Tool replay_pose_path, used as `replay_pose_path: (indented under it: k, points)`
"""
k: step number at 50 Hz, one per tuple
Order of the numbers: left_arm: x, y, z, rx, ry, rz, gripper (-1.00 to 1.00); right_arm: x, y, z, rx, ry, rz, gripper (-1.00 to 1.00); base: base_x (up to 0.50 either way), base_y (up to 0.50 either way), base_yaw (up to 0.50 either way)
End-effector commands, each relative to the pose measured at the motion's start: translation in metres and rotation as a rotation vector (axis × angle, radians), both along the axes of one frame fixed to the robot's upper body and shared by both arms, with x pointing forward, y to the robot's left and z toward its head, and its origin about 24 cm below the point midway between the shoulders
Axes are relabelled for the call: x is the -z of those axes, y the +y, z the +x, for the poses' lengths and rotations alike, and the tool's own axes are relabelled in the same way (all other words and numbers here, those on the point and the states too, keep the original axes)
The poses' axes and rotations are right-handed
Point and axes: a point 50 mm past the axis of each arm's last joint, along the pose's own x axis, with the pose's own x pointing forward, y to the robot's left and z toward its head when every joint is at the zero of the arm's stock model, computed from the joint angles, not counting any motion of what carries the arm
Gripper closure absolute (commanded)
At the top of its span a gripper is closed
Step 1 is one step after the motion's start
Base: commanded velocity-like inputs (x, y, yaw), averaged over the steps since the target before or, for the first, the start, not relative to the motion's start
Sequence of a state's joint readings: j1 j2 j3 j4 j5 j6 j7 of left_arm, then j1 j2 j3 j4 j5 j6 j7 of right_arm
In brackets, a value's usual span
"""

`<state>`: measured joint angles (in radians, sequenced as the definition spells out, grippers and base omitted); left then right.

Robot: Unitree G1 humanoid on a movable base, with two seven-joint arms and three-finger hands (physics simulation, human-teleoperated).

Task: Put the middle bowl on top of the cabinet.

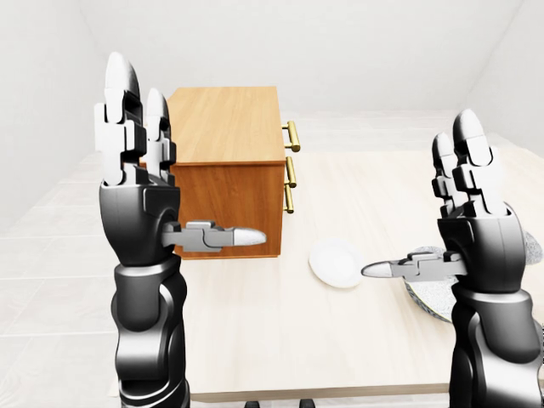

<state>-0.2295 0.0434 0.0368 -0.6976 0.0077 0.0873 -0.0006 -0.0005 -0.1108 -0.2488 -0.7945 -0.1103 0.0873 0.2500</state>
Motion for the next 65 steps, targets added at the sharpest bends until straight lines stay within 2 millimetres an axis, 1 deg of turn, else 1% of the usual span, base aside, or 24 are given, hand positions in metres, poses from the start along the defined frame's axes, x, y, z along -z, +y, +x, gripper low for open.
replay_pose_path:
  k: [1, 4, 9, 12, 16, 22, 24, 27, 28, 29, 31, 33, 34, 36, 39, 44, 46, 47, 48, 50, 52, 53, 57, 65]
  points:
    - [-0.004, -0.001, 0.000, 0.000, -0.016, 0.008, -1.00, 0.016, -0.005, 0.007, 0.084, 0.098, -0.092, -1.00, 0.00, 0.00, 0.00]
    - [-0.006, -0.001, 0.000, -0.001, -0.027, 0.010, -1.00, 0.015, -0.006, 0.009, 0.098, 0.095, -0.099, -1.00, 0.00, 0.00, 0.00]
    - [-0.005, 0.000, -0.001, -0.002, -0.025, 0.007, -1.00, 0.021, -0.006, 0.012, 0.177, 0.137, -0.223, -1.00, 0.00, 0.00, 0.00]
    - [-0.001, -0.002, -0.001, 0.006, -0.005, 0.010, -1.00, 0.018, -0.002, 0.011, 0.157, 0.123, -0.205, -1.00, 0.00, 0.00, 0.00]
    - [-0.002, -0.001, -0.002, 0.006, -0.014, 0.013, -1.00, 0.023, -0.003, 0.012, 0.165, 0.151, -0.212, -1.00, 0.00, 0.00, 0.00]
    - [-0.001, -0.001, -0.002, 0.004, -0.006, 0.012, -1.00, 0.025, -0.003, 0.012, 0.193, 0.172, -0.271, -1.00, 0.00, 0.00, 0.00]
    - [-0.001, -0.002, -0.002, 0.006, -0.007, 0.013, -1.00, 0.021, -0.002, 0.011, 0.181, 0.154, -0.261, -1.00, 0.00, 0.00, 0.00]
    - [-0.002, -0.002, -0.003, 0.019, -0.012, 0.013, -1.00, 0.021, -0.001, 0.011, 0.185, 0.161, -0.278, -1.00, 0.00, 0.00, 0.00]
    - [-0.001, -0.003, -0.003, 0.018, -0.012, 0.015, -1.00, 0.022, -0.002, 0.011, 0.188, 0.165, -0.278, -1.00, 0.00, 0.00, 0.00]
    - [-0.001, -0.002, -0.003, 0.017, -0.007, 0.014, -1.00, 0.028, -0.003, 0.013, 0.236, 0.196, -0.357, -1.00, 0.00, 0.00, 0.00]
    - [0.001, -0.002, -0.002, 0.012, 0.002, 0.019, -1.00, 0.027, -0.002, 0.013, 0.221, 0.194, -0.319, -1.00, 0.00, 0.00, 0.00]
    - [0.004, -0.003, 0.000, 0.008, 0.016, 0.035, -1.00, 0.031, -0.001, 0.014, 0.239, 0.216, -0.372, -1.00, 0.00, 0.00, 0.00]
    - [0.003, -0.003, -0.001, 0.010, 0.012, 0.029, -1.00, 0.031, -0.001, 0.014, 0.238, 0.217, -0.367, -1.00, 0.00, 0.00, 0.00]
    - [0.002, -0.004, -0.002, 0.013, 0.008, 0.031, -1.00, 0.032, -0.001, 0.015, 0.266, 0.230, -0.423, -1.00, 0.00, 0.00, 0.00]
    - [0.001, -0.002, -0.001, 0.005, 0.003, 0.029, -1.00, 0.027, -0.004, 0.014, 0.266, 0.211, -0.383, -1.00, 0.00, 0.00, 0.00]
    - [-0.001, -0.002, -0.002, 0.006, -0.011, 0.035, -1.00, 0.028, -0.009, 0.014, 0.309, 0.229, -0.420, -1.00, 0.00, 0.00, 0.00]
    - [-0.001, -0.001, -0.002, 0.003, -0.008, 0.033, -1.00, 0.030, -0.010, 0.014, 0.335, 0.240, -0.453, -1.00, 0.00, 0.00, 0.00]
    - [0.000, -0.001, -0.003, 0.003, -0.005, 0.030, -1.00, 0.034, -0.012, 0.016, 0.370, 0.263, -0.528, -1.00, 0.00, 0.00, 0.00]
    - [0.001, -0.001, -0.003, 0.003, 0.001, 0.031, -1.00, 0.034, -0.012, 0.017, 0.362, 0.263, -0.500, -1.00, 0.00, 0.00, 0.00]
    - [0.002, -0.002, -0.003, 0.005, 0.006, 0.032, -1.00, 0.035, -0.012, 0.018, 0.382, 0.276, -0.538, -1.00, 0.00, 0.00, 0.00]
    - [0.001, -0.002, -0.004, 0.006, -0.001, 0.033, -1.00, 0.033, -0.011, 0.018, 0.379, 0.271, -0.526, -1.00, 0.00, 0.00, 0.00]
    - [0.000, -0.001, -0.003, 0.005, -0.004, 0.033, -1.00, 0.034, -0.013, 0.019, 0.406, 0.278, -0.571, -1.00, 0.00, 0.00, 0.00]
    - [0.000, 0.001, -0.001, -0.001, 0.000, 0.033, -1.00, 0.033, -0.013, 0.020, 0.448, 0.282, -0.615, -1.00, 0.00, 0.00, 0.00]
    - [-0.004, 0.001, -0.001, -0.004, -0.022, 0.030, -1.00, 0.035, -0.013, 0.022, 0.467, 0.308, -0.653, -1.00, 0.00, 0.00, 0.00]
